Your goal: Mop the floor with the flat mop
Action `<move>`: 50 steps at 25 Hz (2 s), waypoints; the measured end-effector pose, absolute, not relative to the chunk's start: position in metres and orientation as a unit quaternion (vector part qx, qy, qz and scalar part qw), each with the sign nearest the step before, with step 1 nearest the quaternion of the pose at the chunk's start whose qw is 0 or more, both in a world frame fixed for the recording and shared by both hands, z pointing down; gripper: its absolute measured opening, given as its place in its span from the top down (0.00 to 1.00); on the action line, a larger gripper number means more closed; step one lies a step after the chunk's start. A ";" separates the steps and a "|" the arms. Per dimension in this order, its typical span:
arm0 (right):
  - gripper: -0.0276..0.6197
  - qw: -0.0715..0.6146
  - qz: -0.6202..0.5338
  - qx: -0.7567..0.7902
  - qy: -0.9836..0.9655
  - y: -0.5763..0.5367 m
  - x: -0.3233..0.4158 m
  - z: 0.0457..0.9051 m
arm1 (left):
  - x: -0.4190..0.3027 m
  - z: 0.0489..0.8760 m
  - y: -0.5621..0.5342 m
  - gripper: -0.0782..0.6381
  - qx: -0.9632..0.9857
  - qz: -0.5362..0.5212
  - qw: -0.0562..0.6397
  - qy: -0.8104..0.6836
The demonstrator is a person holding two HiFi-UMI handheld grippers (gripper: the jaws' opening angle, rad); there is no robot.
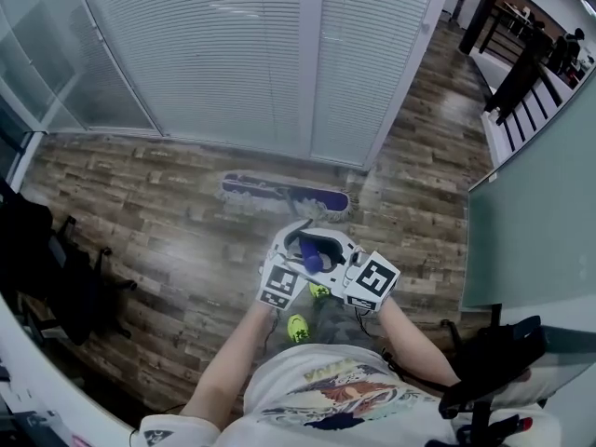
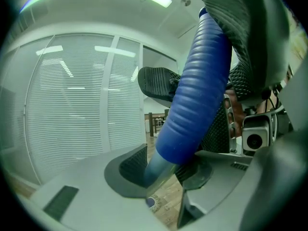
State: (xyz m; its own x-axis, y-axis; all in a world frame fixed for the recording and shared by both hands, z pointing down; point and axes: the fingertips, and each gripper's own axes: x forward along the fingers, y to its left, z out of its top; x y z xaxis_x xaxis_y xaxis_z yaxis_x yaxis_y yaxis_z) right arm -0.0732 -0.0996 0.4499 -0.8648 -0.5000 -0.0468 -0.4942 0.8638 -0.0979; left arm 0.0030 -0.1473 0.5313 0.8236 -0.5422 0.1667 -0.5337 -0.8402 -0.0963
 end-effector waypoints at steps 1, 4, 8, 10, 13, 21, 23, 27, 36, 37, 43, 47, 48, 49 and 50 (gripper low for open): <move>0.63 0.036 -0.041 -0.258 0.965 -0.111 -0.071 0.450 | 0.005 0.531 -0.159 0.70 -0.955 -0.093 0.024 0.282; 0.63 0.041 -0.039 -0.256 0.965 -0.149 -0.062 0.449 | 0.013 0.531 -0.197 0.70 -0.955 -0.093 0.027 0.282; 0.63 0.041 -0.042 -0.248 0.967 -0.206 -0.052 0.449 | 0.024 0.532 -0.254 0.70 -0.953 -0.101 0.024 0.284; 0.63 0.036 -0.046 -0.240 0.969 -0.235 -0.049 0.452 | 0.027 0.535 -0.284 0.70 -0.952 -0.111 0.023 0.286; 0.62 0.035 -0.050 -0.236 0.970 -0.274 -0.042 0.458 | 0.034 0.540 -0.325 0.70 -0.948 -0.129 0.029 0.289; 0.61 0.041 -0.064 -0.220 0.973 -0.319 -0.044 0.449 | 0.031 0.531 -0.370 0.71 -0.944 -0.135 0.030 0.301; 0.60 0.036 -0.070 -0.210 0.975 -0.307 -0.051 0.453 | 0.026 0.536 -0.359 0.71 -0.944 -0.138 0.029 0.297; 0.59 0.022 -0.071 -0.196 0.978 -0.268 -0.074 0.458 | 0.004 0.539 -0.323 0.71 -0.942 -0.127 0.030 0.310; 0.58 0.010 -0.076 -0.187 0.979 -0.140 -0.117 0.462 | -0.038 0.542 -0.196 0.71 -0.940 -0.117 0.022 0.319; 0.58 0.008 -0.078 -0.185 0.980 -0.125 -0.120 0.462 | -0.041 0.542 -0.182 0.71 -0.940 -0.117 0.020 0.320; 0.58 0.005 -0.080 -0.170 0.982 -0.048 -0.125 0.459 | -0.047 0.539 -0.107 0.71 -0.936 -0.117 0.017 0.332; 0.58 0.001 -0.080 -0.153 0.985 -0.002 -0.120 0.460 | -0.043 0.540 -0.064 0.71 -0.930 -0.115 0.014 0.349; 0.58 0.001 -0.080 -0.149 0.986 0.010 -0.117 0.460 | -0.041 0.540 -0.053 0.71 -0.928 -0.115 0.013 0.354; 0.58 0.001 -0.080 -0.144 0.986 0.023 -0.113 0.461 | -0.038 0.541 -0.040 0.71 -0.926 -0.115 0.012 0.359; 0.58 0.001 -0.080 -0.139 0.987 0.037 -0.109 0.462 | -0.034 0.543 -0.027 0.71 -0.924 -0.115 0.010 0.364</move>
